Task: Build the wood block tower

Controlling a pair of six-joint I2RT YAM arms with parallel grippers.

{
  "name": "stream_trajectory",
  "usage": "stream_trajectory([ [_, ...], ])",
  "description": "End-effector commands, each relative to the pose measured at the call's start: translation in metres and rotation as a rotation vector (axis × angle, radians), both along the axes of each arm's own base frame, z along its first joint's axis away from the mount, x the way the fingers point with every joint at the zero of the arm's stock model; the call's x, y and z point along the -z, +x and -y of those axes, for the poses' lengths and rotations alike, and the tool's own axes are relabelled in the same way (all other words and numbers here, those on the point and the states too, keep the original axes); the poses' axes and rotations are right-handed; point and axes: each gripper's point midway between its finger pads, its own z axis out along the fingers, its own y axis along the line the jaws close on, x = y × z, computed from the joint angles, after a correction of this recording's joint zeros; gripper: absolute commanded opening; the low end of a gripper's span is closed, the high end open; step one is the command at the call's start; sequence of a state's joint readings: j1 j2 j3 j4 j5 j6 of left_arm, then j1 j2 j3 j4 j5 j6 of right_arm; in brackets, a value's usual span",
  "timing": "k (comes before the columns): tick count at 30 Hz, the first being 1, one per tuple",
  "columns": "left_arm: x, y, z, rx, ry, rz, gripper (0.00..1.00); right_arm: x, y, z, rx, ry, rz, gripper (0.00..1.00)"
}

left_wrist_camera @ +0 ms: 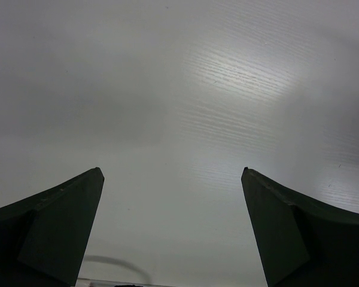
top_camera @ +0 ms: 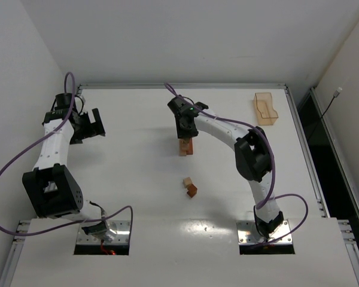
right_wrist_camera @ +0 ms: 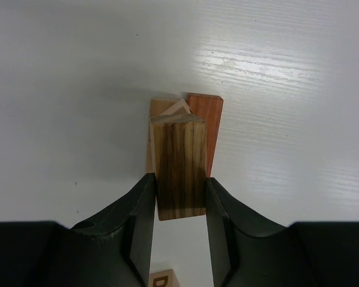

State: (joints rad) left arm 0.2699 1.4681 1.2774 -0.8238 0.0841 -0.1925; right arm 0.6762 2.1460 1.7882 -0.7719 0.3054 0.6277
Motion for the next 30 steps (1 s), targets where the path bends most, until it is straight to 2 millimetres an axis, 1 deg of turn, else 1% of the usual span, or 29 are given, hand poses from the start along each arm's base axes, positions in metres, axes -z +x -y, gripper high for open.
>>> stream_trajectory([
  [1, -0.010, 0.001, -0.004, -0.019, 0.009, 0.042, 1.00, -0.003, 0.004, -0.003, 0.000, 0.004, 0.023, 0.02],
  [5, -0.010, 0.001, -0.004, -0.019, 0.009, 0.042, 1.00, -0.002, 0.003, -0.004, -0.004, 0.010, 0.018, 0.02],
  [6, -0.010, 0.001, -0.004, -0.019, 0.009, 0.042, 1.00, 0.000, 0.001, -0.002, -0.004, 0.004, 0.011, 0.04],
  [8, -0.010, 0.001, -0.004, -0.027, 0.004, 0.043, 1.00, 0.001, 0.001, -0.002, -0.004, 0.004, 0.011, 0.04],
  [11, -0.010, 0.001, -0.004, -0.027, 0.004, 0.043, 1.00, 0.007, -0.003, 0.001, -0.004, -0.009, -0.006, 0.06],
  [15, -0.010, 0.001, -0.004, -0.027, 0.004, 0.043, 1.00, 0.007, -0.003, 0.001, -0.004, -0.009, -0.006, 0.20],
  [16, -0.010, 0.001, -0.004, -0.027, 0.004, 0.043, 1.00, 0.012, -0.004, 0.002, -0.004, -0.015, -0.013, 0.26],
  [18, -0.010, 0.001, -0.004, -0.027, 0.004, 0.043, 1.00, 0.011, -0.002, 0.000, -0.004, -0.009, -0.006, 0.26],
  [19, -0.010, 0.001, -0.004, -0.027, 0.004, 0.043, 1.00, 0.008, -0.001, -0.003, -0.008, 0.004, -0.005, 0.28],
  [20, -0.010, 0.001, -0.004, -0.027, 0.004, 0.043, 1.00, 0.013, -0.002, -0.004, -0.021, 0.000, -0.017, 0.34],
  [22, -0.010, 0.000, -0.007, -0.036, 0.004, 0.043, 1.00, 0.012, 0.000, -0.005, -0.022, 0.006, -0.008, 0.43],
  [23, -0.007, 0.000, -0.007, -0.036, 0.002, 0.034, 1.00, 0.012, -0.002, -0.007, -0.037, 0.011, -0.015, 0.49],
  [25, -0.007, 0.000, -0.007, -0.036, 0.002, 0.034, 1.00, 0.012, 0.000, -0.008, -0.045, 0.012, -0.008, 0.57],
  [26, -0.007, 0.000, -0.007, -0.036, 0.002, 0.034, 1.00, 0.011, 0.001, -0.011, -0.050, 0.027, -0.004, 0.63],
  [27, -0.007, 0.000, -0.007, -0.036, 0.002, 0.034, 1.00, 0.007, -0.001, -0.015, -0.068, 0.027, 0.004, 0.66],
  [30, -0.007, 0.000, -0.007, -0.036, 0.002, 0.034, 1.00, 0.006, 0.001, -0.016, -0.077, 0.029, 0.013, 0.71],
])
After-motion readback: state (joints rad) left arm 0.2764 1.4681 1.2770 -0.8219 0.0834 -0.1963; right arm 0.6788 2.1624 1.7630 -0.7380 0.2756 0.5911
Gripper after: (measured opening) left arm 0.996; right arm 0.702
